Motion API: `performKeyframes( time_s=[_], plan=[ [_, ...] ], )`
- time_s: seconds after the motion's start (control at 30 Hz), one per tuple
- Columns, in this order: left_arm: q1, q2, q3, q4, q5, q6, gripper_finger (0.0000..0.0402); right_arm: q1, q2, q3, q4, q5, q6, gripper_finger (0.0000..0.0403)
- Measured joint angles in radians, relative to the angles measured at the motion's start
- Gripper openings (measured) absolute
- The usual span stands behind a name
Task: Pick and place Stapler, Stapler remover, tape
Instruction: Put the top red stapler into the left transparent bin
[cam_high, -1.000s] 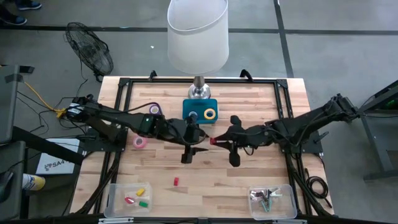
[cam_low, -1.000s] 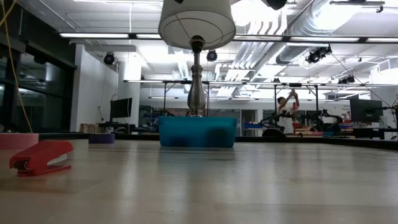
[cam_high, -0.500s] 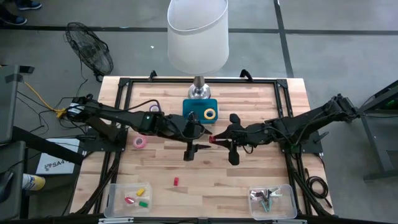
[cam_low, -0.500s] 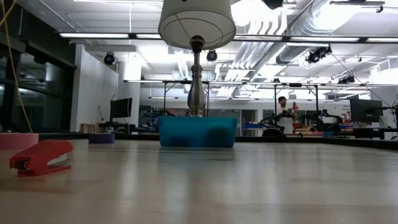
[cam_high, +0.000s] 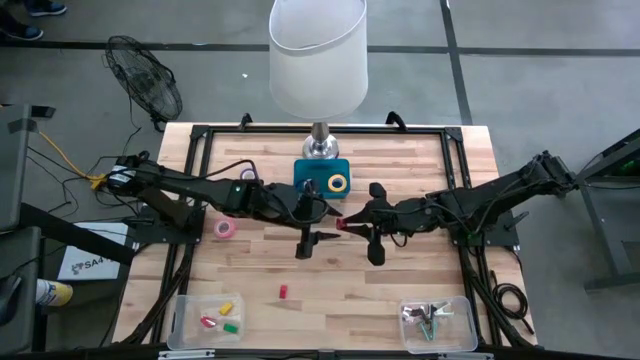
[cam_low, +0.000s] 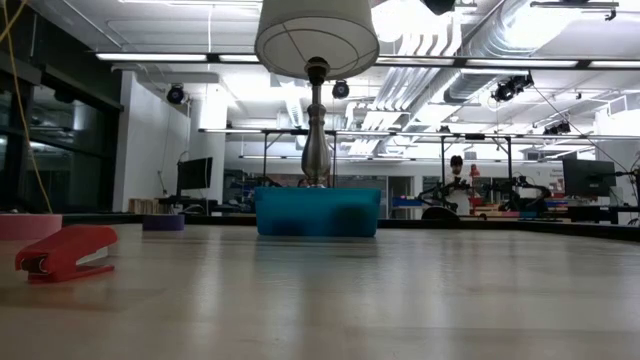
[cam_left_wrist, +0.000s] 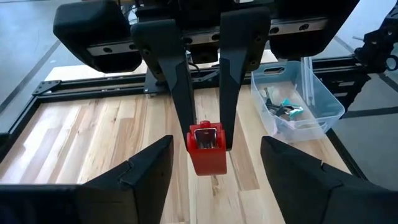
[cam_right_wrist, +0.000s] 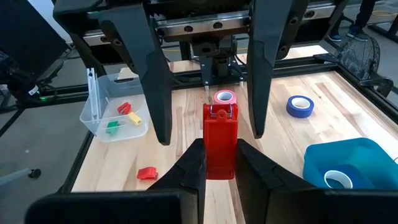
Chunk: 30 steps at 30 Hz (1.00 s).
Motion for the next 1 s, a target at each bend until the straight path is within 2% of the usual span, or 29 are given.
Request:
performKeyframes(
  time_s=[0.33,0.53,0.83,1.0],
  plan=[
    [0.0,0.0,0.0,-0.001,0.0,0.0,0.0145,0.0,0.0,0.0,0.0,-0.001,0.0,0.0051],
    [0.0,0.0,0.0,-0.001,0.0,-0.001,0.0104,0.0,0.0,0.0,-0.001,-0.004,-0.002,0.0051],
    [0.0,0.0,-0.001,-0.003,0.0,-0.004,0.0078,0.001,0.0,-0.001,-0.001,-0.004,-0.011,0.0053],
    [0.0,0.0,-0.001,-0.005,0.001,-0.003,0.0077,0.0,0.0,-0.001,0.001,-0.013,-0.009,0.0078]
  ],
)
